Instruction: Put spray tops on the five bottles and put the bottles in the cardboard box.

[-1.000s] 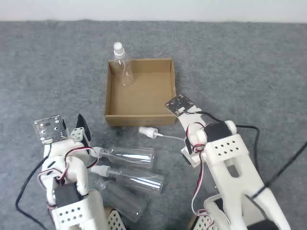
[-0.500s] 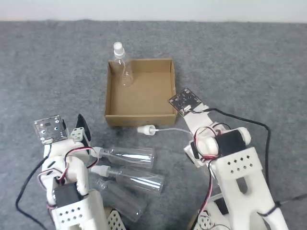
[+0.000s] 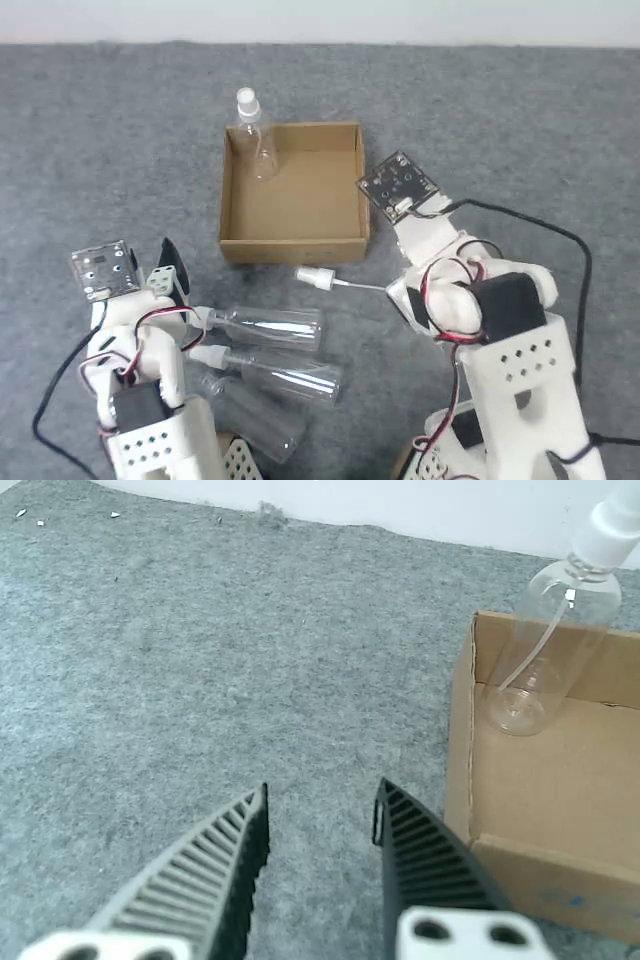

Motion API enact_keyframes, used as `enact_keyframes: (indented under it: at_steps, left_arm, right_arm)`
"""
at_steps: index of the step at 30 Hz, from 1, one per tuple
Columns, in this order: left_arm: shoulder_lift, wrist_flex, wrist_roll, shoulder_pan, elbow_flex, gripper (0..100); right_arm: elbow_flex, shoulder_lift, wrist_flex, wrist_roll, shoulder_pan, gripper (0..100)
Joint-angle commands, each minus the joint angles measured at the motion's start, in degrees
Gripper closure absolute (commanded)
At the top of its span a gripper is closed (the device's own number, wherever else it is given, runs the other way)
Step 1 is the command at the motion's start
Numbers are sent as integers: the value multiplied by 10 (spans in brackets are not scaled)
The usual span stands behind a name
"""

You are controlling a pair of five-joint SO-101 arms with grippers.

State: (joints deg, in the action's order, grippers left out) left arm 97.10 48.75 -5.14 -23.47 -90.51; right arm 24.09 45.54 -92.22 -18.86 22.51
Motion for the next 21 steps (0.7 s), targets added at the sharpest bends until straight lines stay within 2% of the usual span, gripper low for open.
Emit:
enact_keyframes:
  at_steps: [1, 6, 8, 16, 21]
  left_arm:
    - [10, -17, 5, -1, 4, 837]
    - [10, -17, 5, -1, 4, 837]
    - [10, -17, 5, -2, 4, 837]
    - [10, -14, 5, -4, 7, 836]
    - [10, 51, 38, -4, 39, 777]
  right_arm:
    - [-49, 14, 4, 7, -1, 940]
    - [-48, 14, 29, 12, 31, 939]
    - [-39, 14, 44, 39, 36, 939]
    - [79, 20, 174, 79, 34, 940]
    - [135, 20, 220, 80, 15, 940]
